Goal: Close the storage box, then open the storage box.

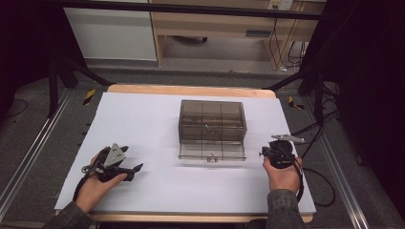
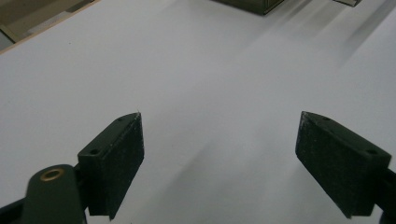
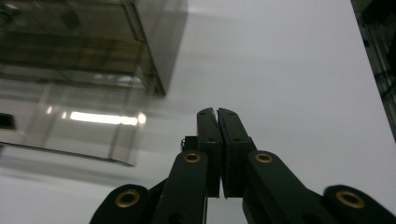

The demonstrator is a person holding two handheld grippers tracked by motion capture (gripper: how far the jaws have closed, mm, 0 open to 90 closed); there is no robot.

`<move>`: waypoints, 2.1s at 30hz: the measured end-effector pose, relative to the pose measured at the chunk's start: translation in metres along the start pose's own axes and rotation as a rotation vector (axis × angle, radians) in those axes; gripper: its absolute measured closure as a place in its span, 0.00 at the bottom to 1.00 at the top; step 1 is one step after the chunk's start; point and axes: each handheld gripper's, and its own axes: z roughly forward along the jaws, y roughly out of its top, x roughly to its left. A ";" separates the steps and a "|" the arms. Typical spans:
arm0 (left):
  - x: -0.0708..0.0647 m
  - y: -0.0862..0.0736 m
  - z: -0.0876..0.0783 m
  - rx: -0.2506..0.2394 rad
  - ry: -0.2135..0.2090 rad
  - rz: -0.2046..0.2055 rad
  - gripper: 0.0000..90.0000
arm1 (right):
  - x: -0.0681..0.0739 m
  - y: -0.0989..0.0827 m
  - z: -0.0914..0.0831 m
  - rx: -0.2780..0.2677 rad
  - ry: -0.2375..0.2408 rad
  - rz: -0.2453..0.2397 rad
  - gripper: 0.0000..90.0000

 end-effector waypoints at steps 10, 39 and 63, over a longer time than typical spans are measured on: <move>0.001 -0.001 0.000 0.010 -0.001 0.007 0.17 | 0.030 0.017 -0.010 -0.083 0.083 -0.069 0.99; 0.002 -0.002 0.001 0.014 0.004 0.006 0.17 | 0.088 0.027 0.003 -0.128 0.233 -0.177 0.99; 0.002 -0.003 0.002 0.014 0.005 0.007 0.17 | 0.105 0.026 0.008 -0.143 0.274 -0.197 0.99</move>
